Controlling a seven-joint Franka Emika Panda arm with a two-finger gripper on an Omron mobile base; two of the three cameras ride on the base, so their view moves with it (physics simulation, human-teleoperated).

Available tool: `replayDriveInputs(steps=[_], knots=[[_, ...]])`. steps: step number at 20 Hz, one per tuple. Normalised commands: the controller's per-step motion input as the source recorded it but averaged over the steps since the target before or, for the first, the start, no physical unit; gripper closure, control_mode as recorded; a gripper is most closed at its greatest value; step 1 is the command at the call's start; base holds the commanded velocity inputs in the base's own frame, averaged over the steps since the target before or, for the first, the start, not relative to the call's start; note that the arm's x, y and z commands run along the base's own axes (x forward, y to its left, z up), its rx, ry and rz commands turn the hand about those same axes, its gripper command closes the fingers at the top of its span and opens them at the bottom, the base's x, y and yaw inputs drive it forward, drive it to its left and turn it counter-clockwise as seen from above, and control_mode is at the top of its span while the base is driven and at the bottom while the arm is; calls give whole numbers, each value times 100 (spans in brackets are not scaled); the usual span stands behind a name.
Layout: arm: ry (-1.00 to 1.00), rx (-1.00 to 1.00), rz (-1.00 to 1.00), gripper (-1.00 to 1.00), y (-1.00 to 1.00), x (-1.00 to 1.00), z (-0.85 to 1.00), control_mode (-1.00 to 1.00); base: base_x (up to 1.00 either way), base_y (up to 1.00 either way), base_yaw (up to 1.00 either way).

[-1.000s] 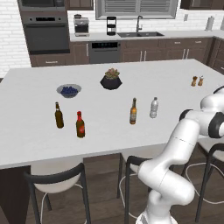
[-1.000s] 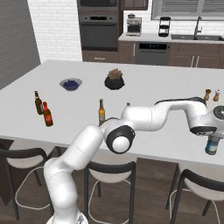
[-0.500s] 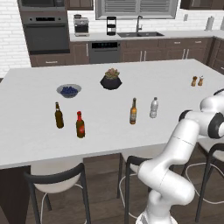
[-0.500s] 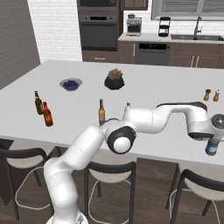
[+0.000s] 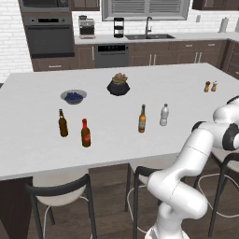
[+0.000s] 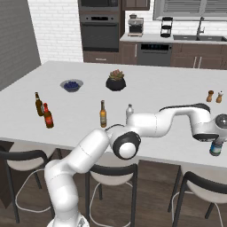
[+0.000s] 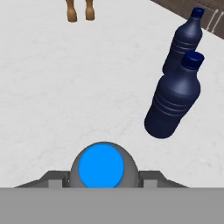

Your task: Move the plastic bottles in the middle to the plastics group, and the glass bottles in the middle to the glass group.

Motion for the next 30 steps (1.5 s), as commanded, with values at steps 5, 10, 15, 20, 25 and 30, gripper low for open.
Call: replayDriveInputs(steps=[5,10,15,20,25,30], knots=[[9,0,0,100,-11,3,-31,-100,0,0,0],[7,0,0,-100,-1,0,-33,-100,0,0,0],[1,0,0,-100,-5,0,-12,-100,0,0,0],[0,0,0,-100,-8,0,0,-100,0,0,0],[0,3,0,-100,-1,-1,19,-100,0,0,0],[2,7,-4,-100,20,-32,46,-100,0,0,0]])
